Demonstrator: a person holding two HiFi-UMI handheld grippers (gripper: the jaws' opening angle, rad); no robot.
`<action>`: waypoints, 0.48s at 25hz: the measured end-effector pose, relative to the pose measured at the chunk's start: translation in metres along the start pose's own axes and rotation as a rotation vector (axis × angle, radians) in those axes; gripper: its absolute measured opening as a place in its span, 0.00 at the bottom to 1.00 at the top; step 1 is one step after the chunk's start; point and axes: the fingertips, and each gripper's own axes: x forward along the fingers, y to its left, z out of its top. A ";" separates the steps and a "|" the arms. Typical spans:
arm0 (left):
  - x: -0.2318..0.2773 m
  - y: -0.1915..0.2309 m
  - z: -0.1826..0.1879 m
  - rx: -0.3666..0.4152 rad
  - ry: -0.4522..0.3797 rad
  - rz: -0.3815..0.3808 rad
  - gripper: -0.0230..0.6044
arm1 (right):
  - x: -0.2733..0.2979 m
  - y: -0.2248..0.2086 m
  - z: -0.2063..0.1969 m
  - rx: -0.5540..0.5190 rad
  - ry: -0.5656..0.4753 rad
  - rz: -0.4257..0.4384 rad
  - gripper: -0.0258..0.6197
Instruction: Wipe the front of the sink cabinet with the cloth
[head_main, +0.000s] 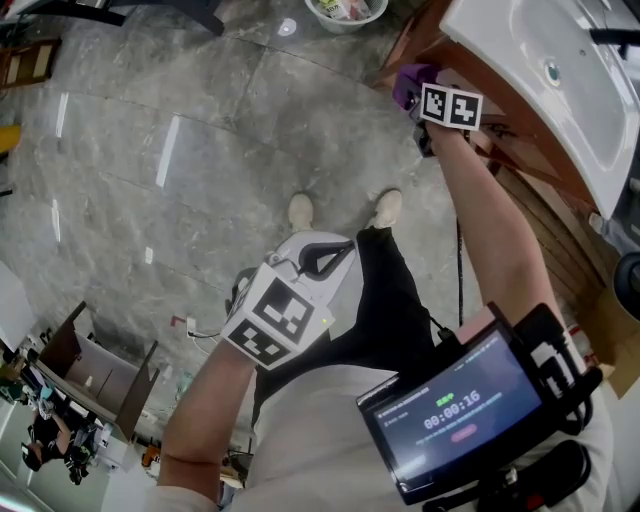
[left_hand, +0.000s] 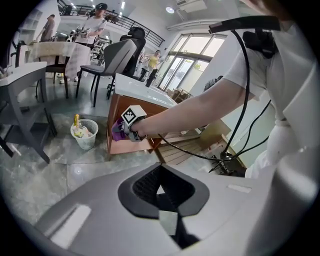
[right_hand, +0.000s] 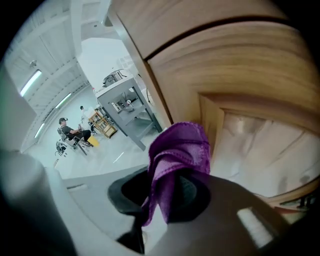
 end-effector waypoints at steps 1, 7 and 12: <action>0.001 0.000 0.002 0.006 -0.003 -0.003 0.05 | -0.001 0.002 0.000 -0.002 -0.006 0.008 0.17; 0.018 -0.013 0.008 0.042 0.015 -0.044 0.05 | -0.028 0.001 -0.018 -0.008 -0.035 0.028 0.17; 0.049 -0.036 0.023 0.118 0.059 -0.110 0.05 | -0.079 -0.031 -0.060 0.008 -0.055 0.008 0.17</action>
